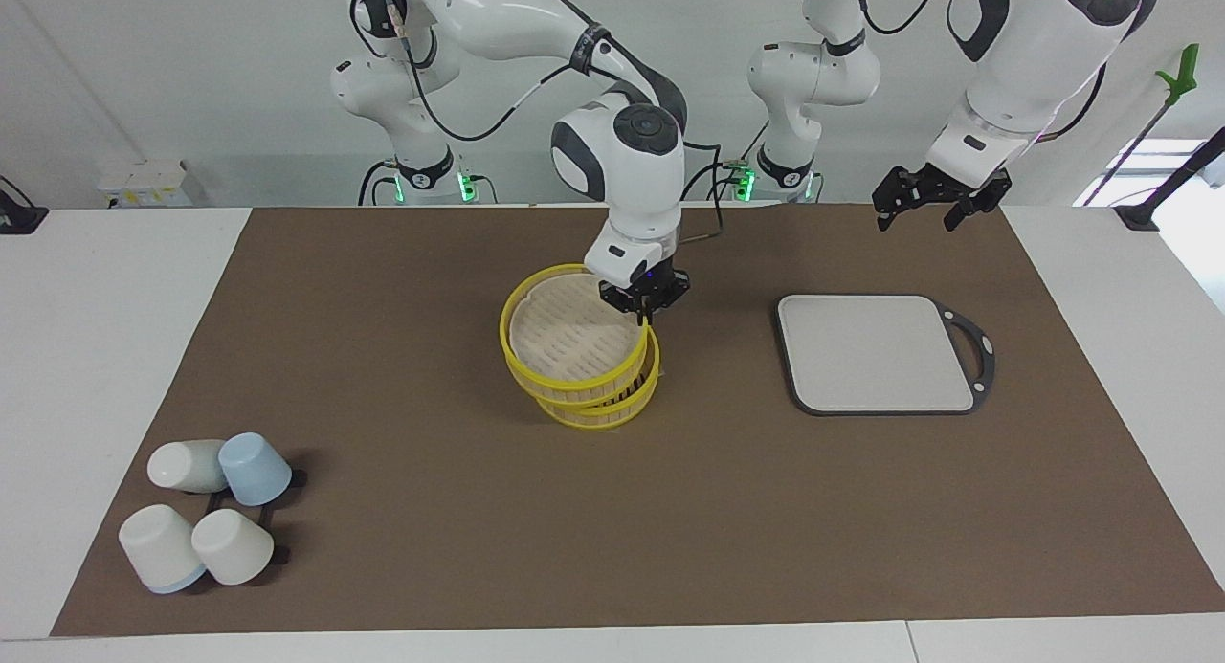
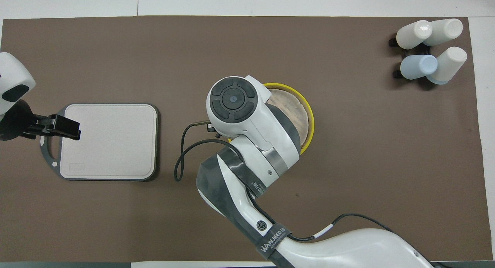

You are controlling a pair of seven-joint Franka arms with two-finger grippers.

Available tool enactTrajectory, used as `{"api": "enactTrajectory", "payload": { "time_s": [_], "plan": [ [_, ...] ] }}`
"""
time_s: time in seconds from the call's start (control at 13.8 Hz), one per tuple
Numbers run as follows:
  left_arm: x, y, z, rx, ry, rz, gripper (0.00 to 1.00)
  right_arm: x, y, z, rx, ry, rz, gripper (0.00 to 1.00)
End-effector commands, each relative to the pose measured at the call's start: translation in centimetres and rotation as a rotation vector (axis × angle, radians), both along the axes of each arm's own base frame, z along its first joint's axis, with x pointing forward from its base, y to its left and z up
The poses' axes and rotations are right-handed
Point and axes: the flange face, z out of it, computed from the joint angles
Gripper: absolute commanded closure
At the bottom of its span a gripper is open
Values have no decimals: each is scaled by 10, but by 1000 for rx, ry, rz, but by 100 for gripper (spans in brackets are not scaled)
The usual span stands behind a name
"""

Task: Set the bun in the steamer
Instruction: 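Lower the white lid onto the yellow steamer with the right gripper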

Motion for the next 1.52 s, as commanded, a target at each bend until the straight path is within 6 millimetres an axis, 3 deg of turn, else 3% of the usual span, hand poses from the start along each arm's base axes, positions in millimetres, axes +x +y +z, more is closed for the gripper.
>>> {"api": "enactTrajectory", "payload": {
  "time_s": [0.0, 0.29, 0.43, 0.8, 1.45],
  "plan": [
    [-11, 19, 14, 11, 6, -18, 0, 0, 6, -3, 16, -14, -25, 100],
    [-11, 28, 14, 13, 11, 1, 0, -2, 4, -19, 33, -21, -50, 100],
    [-7, 22, 22, 15, -7, -14, 0, -3, 4, -22, 45, -25, -57, 100],
    [-1, 24, 18, 2, -23, -8, 0, -11, 1, -36, 63, -45, -75, 100],
    [-2, 32, 25, -61, -57, 25, 0, -14, 0, -44, 100, -55, -122, 100]
  ]
}}
